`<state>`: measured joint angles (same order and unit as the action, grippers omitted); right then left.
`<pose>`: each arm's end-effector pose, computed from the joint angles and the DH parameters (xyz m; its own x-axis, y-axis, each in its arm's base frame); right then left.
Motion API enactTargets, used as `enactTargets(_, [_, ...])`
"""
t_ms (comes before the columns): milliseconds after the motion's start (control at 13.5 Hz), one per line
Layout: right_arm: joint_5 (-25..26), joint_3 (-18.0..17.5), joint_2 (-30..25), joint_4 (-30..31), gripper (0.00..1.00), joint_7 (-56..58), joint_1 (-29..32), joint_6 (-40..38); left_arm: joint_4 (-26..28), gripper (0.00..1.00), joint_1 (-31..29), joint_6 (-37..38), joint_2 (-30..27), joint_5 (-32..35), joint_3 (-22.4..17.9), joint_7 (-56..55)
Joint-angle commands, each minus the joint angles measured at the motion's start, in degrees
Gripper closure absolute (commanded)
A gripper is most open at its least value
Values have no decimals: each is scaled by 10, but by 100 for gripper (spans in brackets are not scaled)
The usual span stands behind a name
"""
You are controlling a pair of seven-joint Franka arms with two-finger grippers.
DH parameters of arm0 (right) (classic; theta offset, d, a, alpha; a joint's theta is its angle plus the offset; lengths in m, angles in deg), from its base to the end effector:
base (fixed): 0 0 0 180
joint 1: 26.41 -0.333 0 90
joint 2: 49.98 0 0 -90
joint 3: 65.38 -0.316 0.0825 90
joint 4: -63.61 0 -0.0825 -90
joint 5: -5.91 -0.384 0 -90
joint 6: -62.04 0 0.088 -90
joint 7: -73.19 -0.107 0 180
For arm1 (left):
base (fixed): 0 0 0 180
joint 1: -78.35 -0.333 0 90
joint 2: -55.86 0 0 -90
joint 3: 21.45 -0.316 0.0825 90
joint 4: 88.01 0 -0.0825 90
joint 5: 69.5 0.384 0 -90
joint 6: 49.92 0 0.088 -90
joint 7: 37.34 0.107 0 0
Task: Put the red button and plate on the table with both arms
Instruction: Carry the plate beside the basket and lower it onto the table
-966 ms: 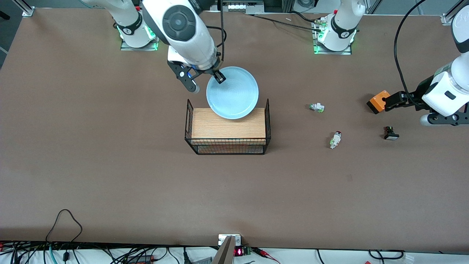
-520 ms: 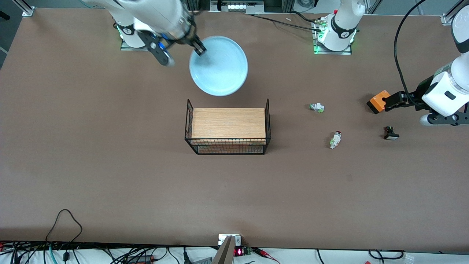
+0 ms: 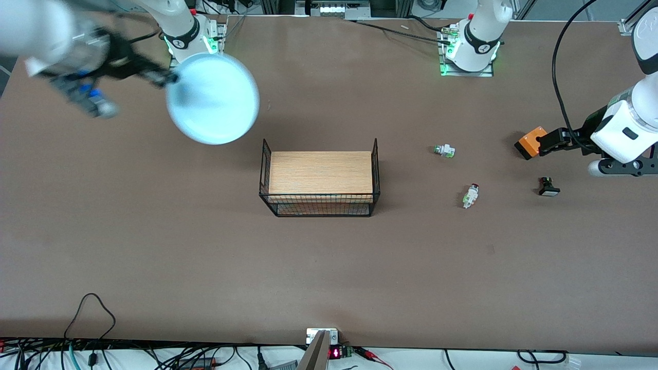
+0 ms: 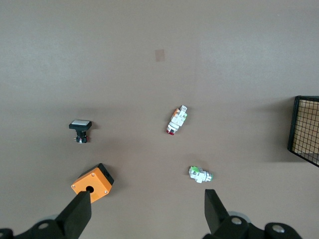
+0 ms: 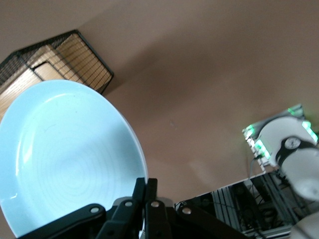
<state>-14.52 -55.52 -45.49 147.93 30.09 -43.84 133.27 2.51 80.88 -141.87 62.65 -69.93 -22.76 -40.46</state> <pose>0.5290 0.1200 0.6116 0.7697 -0.4665 -0.4359 -0.5393 -0.8405 -0.0528 0.5881 -0.0140 0.5553 0.9951 0.0336 -0.0935 0.0337 -0.9994 -0.0003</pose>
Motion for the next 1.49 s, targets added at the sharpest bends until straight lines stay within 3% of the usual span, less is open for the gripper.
enactTargets(0, [42, 33, 17, 12, 100, 147, 0, 24, -20, 0, 4, 12, 9, -8, -2, 10])
enactTargets(223, [131, 34, 40, 29, 100, 339, 23, 103, -20, 0, 5, 12, 9, -8, -2, 10])
enactTargets(520, [181, 34, 64, 75, 100, 474, 41, 224, -20, 0, 5, 12, 9, -8, -2, 10])
enactTargets(1040, [181, 33, 123, 166, 100, 617, 93, 433, -20, 0, 5, 12, 9, -8, -2, 10])
enactTargets(1411, [163, 29, 185, 167, 100, 629, 103, 513, -20, 0, 5, 12, 10, -8, -2, 10])
